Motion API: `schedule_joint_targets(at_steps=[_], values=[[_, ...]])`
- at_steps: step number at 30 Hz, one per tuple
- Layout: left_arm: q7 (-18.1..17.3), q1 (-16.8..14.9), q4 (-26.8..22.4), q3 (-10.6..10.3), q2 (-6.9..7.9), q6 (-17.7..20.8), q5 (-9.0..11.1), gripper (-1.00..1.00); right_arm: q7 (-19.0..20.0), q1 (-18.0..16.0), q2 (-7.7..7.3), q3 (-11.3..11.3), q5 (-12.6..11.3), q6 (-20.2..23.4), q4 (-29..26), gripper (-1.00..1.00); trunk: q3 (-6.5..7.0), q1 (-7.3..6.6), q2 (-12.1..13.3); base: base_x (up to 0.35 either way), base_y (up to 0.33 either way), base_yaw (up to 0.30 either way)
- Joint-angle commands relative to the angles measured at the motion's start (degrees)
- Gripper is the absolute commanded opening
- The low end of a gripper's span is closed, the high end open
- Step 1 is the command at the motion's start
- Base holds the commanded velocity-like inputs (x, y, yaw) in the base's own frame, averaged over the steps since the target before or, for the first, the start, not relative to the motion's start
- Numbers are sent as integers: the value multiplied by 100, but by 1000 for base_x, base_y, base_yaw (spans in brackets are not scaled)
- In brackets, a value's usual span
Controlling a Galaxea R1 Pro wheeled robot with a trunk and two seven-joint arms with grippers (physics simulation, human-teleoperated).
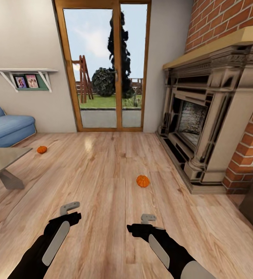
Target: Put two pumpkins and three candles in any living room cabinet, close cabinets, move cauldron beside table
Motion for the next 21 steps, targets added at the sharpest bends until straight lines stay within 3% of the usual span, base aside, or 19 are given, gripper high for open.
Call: schedule_joint_targets(at_steps=[1, 14, 21], values=[[59, -4, -7, -18, 7, 4, 58, 100, -38, -4, -4, 23, -50, 16, -9, 100, -8, 2, -2, 334, 0, 0], [59, -4, -7, -18, 7, 4, 55, 100, -40, -4, -4, 24, -52, 16, -9, 100, -12, 2, -2, 312, 0, 0], [59, -5, -7, -18, 7, 4, 47, 100, 7, -4, -5, 18, -58, 16, -8, 100, -18, 2, -2, 95, 0, -164]])
